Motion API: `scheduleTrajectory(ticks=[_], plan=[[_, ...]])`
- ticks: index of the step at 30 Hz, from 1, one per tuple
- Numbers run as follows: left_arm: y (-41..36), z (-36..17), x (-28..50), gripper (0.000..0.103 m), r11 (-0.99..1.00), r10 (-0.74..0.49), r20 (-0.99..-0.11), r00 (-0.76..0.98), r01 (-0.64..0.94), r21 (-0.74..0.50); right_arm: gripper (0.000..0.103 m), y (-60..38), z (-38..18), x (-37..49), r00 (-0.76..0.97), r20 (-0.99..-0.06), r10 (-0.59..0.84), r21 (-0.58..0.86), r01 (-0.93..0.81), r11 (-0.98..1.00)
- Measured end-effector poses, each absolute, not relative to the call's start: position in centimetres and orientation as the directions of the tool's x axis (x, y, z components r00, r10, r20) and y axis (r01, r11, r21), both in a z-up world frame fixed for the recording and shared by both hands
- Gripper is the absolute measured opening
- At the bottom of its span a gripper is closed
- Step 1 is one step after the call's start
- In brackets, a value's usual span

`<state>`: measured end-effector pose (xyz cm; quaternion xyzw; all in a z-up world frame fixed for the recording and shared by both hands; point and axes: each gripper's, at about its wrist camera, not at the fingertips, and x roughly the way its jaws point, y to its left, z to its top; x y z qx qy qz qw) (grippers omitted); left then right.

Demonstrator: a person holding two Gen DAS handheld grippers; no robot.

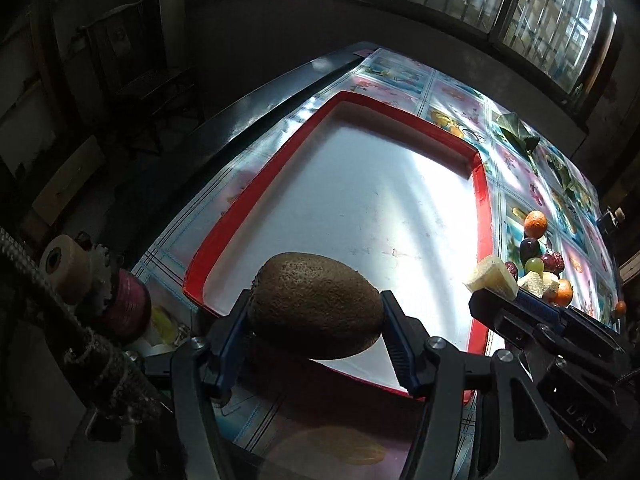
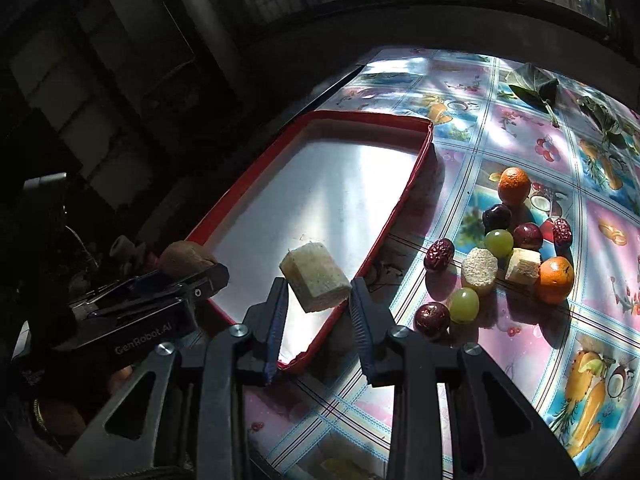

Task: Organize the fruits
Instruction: 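Lower kiwi and cube into the red tray and open both tools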

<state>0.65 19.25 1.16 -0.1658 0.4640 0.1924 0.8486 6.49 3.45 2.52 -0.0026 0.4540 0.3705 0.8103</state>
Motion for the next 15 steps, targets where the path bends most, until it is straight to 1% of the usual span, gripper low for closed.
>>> scheduleTrajectory(ticks=[3, 7, 11, 15], plan=[[19.9, 0.6, 1.3, 0.061, 0.871, 0.194, -0.856, 0.478, -0.487, -0.074, 0.034, 6.5, 1.1, 7.9, 0.281, -0.764, 0.581, 0.325, -0.611, 0.722], [21.2, -0.6, 1.8, 0.061, 0.867, 0.179, -0.872, 0.456, -0.493, -0.08, 0.034, 9.0, -0.8, 9.3, 0.25, -0.796, 0.551, 0.314, -0.607, 0.73], [21.6, -1.4, 1.9, 0.061, 0.867, 0.18, -0.878, 0.444, -0.494, -0.072, 0.034, 9.9, -2.3, 9.7, 0.218, -0.819, 0.53, 0.31, -0.61, 0.729], [21.4, -1.6, 2.2, 0.061, 0.869, 0.211, -0.875, 0.435, -0.494, -0.036, 0.034, 10.5, -2.7, 9.6, 0.211, -0.826, 0.523, 0.295, -0.629, 0.719]])
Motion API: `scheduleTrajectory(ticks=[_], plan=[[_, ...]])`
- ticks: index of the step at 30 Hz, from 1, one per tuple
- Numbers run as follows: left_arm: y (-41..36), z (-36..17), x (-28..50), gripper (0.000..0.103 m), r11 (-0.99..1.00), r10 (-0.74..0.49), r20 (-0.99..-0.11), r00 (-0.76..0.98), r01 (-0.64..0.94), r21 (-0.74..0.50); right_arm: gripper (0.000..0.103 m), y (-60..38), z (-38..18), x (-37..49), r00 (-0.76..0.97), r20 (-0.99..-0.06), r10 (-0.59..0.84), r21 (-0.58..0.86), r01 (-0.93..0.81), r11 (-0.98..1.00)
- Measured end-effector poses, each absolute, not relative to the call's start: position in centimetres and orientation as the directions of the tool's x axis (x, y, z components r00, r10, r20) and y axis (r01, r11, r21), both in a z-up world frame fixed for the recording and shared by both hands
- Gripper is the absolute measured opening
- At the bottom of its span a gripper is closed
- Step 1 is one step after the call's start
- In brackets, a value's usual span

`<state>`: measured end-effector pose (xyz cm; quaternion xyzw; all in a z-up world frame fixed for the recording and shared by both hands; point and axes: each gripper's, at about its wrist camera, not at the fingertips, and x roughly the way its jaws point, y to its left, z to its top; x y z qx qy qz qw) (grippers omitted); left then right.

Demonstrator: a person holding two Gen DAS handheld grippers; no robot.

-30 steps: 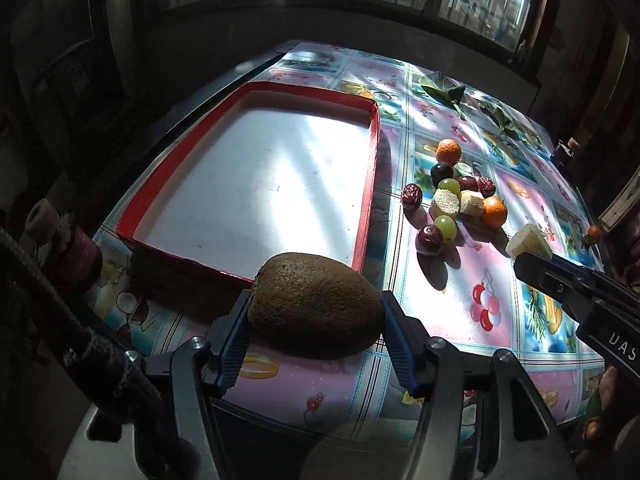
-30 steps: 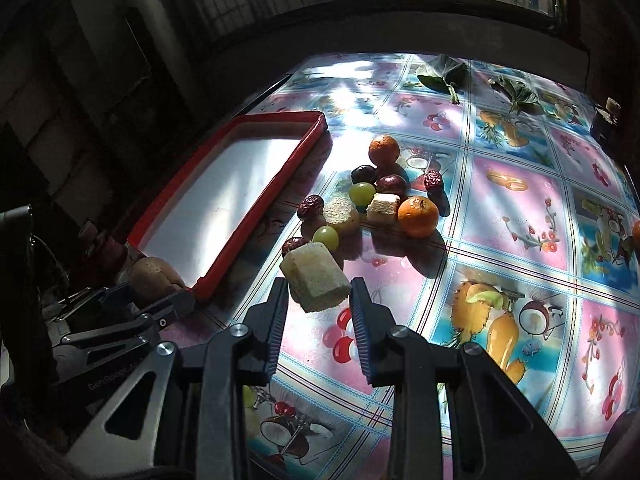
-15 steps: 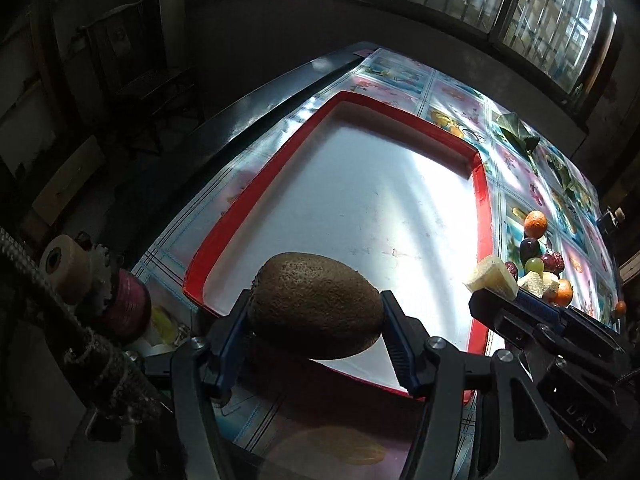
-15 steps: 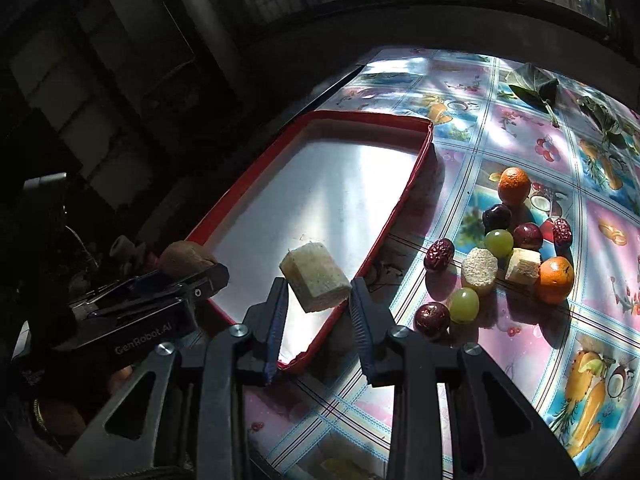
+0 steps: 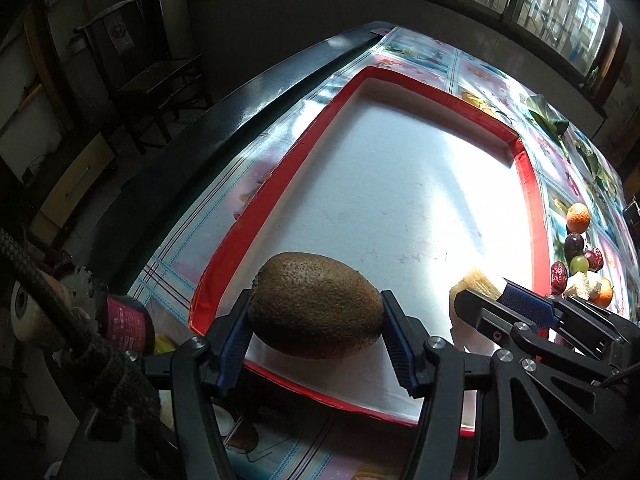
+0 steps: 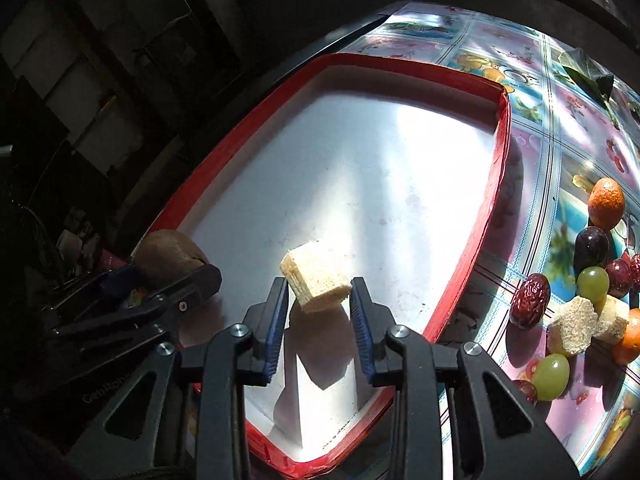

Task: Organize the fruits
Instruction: 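Lower kiwi and cube into the red tray and open both tools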

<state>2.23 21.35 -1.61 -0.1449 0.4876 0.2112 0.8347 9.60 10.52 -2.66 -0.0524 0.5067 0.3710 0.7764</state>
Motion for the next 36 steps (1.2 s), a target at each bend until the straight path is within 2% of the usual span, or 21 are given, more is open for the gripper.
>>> scheduleTrajectory(ticks=[9, 13, 15, 22, 36], plan=[[22.0, -1.5, 2.6, 0.063, 0.866, 0.178, -0.892, 0.415, -0.497, -0.058, 0.037, 10.8, -2.6, 9.7, 0.22, -0.836, 0.503, 0.258, -0.652, 0.713], [21.6, 0.2, 1.5, 0.065, 0.852, 0.195, -0.864, 0.464, -0.517, -0.085, 0.057, 9.7, -1.5, 9.2, 0.239, -0.822, 0.517, 0.26, -0.65, 0.714], [21.1, 1.4, 0.9, 0.071, 0.856, 0.198, -0.843, 0.501, -0.508, -0.1, 0.057, 8.4, -0.7, 8.6, 0.248, -0.806, 0.537, 0.277, -0.644, 0.713], [17.0, 3.1, 0.5, 0.072, 0.891, 0.173, -0.819, 0.547, -0.44, -0.106, 0.059, 0.3, 1.5, 6.9, 0.331, -0.744, 0.58, 0.34, -0.56, 0.755], [6.9, 2.7, 1.1, 0.073, 0.963, 0.055, -0.84, 0.54, -0.252, -0.099, 0.058, -15.0, -0.5, 6.3, 0.478, -0.752, 0.455, 0.352, -0.294, 0.889]])
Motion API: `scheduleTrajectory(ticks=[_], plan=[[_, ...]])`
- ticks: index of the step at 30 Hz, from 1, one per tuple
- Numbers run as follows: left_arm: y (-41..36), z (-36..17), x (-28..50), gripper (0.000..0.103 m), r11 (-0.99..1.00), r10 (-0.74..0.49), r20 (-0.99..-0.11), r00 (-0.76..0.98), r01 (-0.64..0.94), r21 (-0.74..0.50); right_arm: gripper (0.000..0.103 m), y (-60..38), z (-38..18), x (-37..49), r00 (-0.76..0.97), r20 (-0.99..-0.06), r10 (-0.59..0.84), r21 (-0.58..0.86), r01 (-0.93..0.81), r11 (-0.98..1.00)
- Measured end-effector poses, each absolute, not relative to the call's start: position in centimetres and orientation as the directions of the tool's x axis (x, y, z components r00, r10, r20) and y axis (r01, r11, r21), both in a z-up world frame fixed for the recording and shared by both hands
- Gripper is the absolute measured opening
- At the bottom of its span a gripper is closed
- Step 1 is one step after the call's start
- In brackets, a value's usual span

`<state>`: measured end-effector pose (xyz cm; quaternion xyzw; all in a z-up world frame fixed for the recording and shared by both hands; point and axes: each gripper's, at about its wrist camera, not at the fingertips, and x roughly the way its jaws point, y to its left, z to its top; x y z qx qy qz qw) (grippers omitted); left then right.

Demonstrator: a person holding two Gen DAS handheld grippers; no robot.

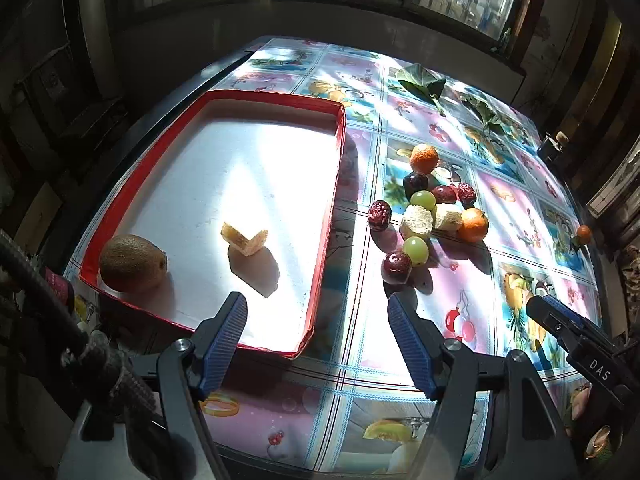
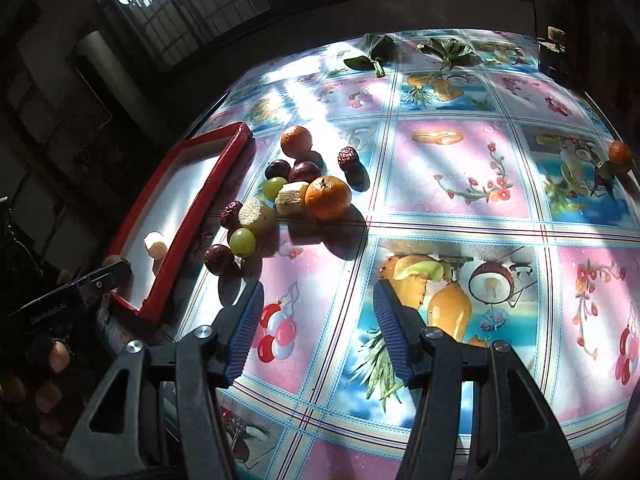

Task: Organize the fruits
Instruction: 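Lower kiwi and cube into the red tray and open both tools, then grasp a red date with the left tool while the right tool grasps a mandarin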

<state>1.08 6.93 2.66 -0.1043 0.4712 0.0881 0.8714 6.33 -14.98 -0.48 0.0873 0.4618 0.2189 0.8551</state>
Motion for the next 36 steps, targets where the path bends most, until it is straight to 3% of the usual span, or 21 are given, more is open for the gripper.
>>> scheduleTrajectory(ticks=[20, 36], plan=[[2.7, 2.1, 1.5, 0.073, 0.983, 0.03, -0.857, 0.515, -0.172, -0.069, 0.058, -18.6, -1.4, 6.4, 0.5, -0.738, 0.453, 0.379, -0.249, 0.891], [3.1, -0.2, 5.4, 0.071, 0.985, -0.02, -0.861, 0.509, -0.135, -0.103, 0.058, -15.5, -1.3, 8.7, 0.487, -0.73, 0.48, 0.37, -0.309, 0.876]])
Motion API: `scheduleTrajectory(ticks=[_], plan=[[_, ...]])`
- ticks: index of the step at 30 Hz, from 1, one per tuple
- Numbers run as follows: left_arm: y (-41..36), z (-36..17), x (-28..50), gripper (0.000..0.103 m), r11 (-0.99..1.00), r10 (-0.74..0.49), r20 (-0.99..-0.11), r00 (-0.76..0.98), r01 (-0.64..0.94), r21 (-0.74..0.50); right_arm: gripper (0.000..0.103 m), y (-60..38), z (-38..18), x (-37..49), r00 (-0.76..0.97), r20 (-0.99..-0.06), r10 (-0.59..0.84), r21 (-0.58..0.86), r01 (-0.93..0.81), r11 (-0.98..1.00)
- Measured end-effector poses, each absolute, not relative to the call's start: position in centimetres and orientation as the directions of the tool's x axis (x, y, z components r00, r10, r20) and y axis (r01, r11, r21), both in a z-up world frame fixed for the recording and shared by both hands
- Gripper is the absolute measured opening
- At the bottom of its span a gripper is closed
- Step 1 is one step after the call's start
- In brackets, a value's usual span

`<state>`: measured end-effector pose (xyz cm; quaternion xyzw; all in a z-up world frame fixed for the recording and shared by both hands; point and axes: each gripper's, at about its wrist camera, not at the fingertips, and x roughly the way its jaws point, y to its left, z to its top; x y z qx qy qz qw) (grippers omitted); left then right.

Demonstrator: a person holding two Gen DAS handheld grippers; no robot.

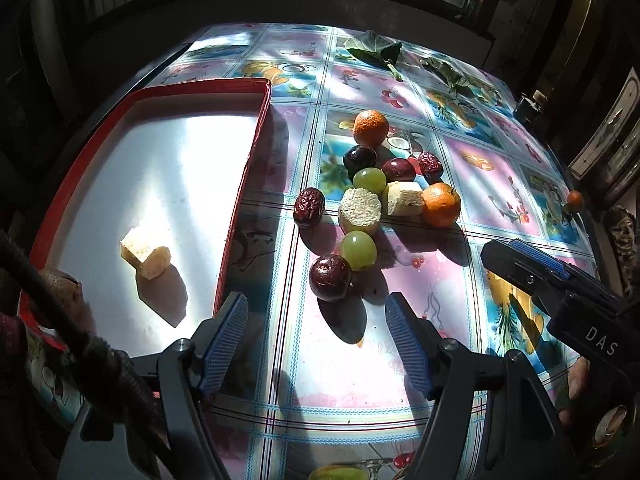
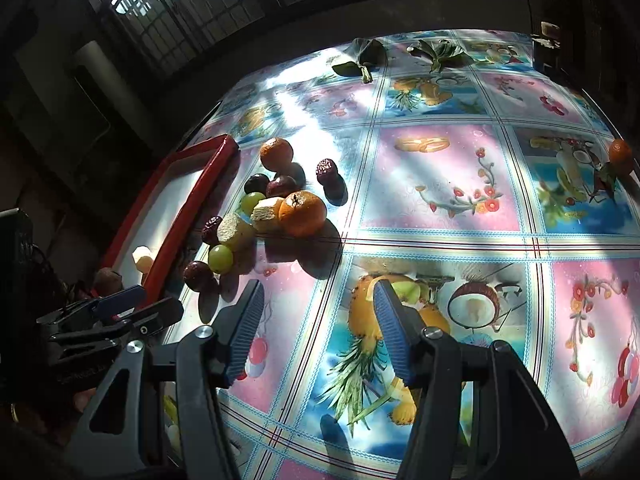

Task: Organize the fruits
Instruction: 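Grasp a red date with the left tool while the right tool grasps a mandarin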

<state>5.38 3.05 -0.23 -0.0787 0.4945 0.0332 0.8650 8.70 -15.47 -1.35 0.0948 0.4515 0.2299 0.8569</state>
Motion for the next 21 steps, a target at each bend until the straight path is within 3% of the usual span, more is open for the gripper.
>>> scheduleTrajectory(ticks=[6, 14, 18, 21], plan=[[3.3, -1.3, 6.9, 0.068, 0.986, -0.041, -0.865, 0.499, -0.12, -0.116, 0.058, -12.4, -1.6, 12.0, 0.471, -0.747, 0.47, 0.339, -0.339, 0.878], [3.6, -2.3, 8.0, 0.047, 0.987, -0.047, -0.87, 0.49, -0.11, -0.115, 0.048, -10.3, -3.6, 15.2, 0.432, -0.782, 0.449, 0.316, -0.346, 0.884], [3.4, -2.2, 7.9, 0.025, 0.984, -0.075, -0.865, 0.495, -0.105, -0.145, 0.04, -10.1, -3.7, 15.5, 0.441, -0.781, 0.443, 0.304, -0.351, 0.886], [3.3, -2.0, 7.6, 0.025, 0.982, -0.088, -0.862, 0.5, -0.101, -0.158, 0.039, -10.6, -3.6, 15.3, 0.441, -0.772, 0.457, 0.326, -0.342, 0.881]])
